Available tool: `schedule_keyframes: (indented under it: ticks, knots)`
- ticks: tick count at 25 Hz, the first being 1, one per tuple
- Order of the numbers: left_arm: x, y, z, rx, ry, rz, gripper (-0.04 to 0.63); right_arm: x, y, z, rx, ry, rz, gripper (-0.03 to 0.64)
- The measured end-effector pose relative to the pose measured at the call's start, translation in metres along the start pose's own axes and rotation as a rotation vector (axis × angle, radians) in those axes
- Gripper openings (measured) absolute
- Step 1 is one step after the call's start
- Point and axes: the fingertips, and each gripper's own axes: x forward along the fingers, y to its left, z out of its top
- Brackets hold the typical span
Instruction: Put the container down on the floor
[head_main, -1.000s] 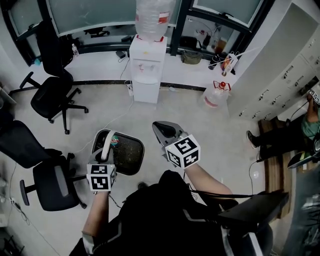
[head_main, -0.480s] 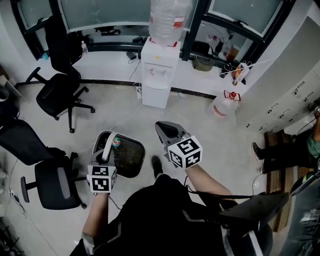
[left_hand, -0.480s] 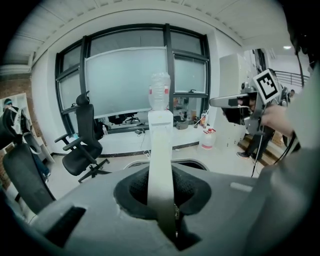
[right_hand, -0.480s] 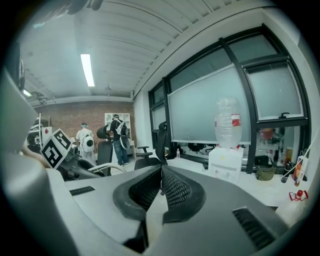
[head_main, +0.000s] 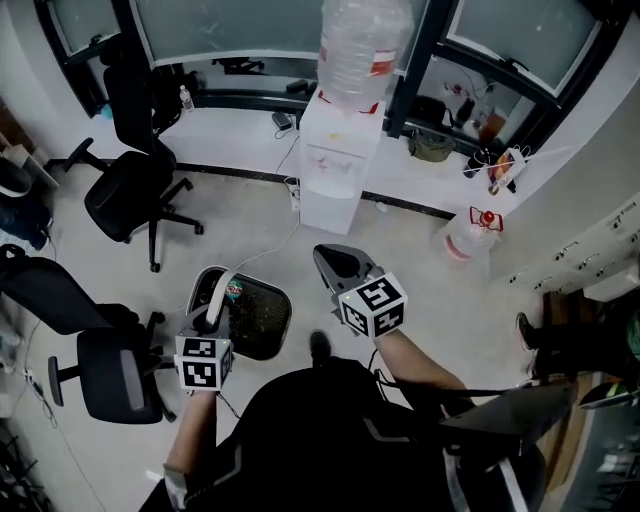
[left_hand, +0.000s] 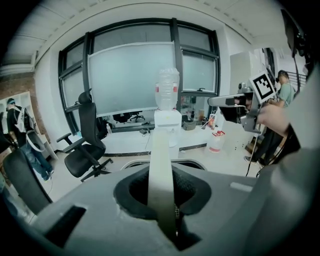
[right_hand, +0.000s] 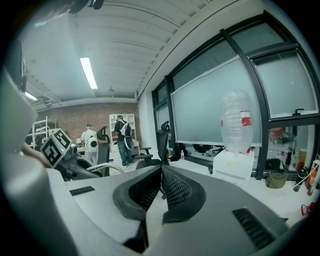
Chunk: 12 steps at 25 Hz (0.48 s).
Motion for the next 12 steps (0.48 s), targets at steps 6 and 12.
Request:
schedule_keyframes:
  ticks: [6, 12]
  knots:
    - [0.028, 0.008, 0.032, -0.022, 0.005, 0.038, 0.049, 0.024, -0.037, 0.007, -0.004, 0.009, 0.043, 0.009]
    - [0.056, 0.006, 0.061, -0.042, 0.007, 0.046, 0.049, 0.042, -0.073, 0.011, -0.009, 0.011, 0.085, 0.009]
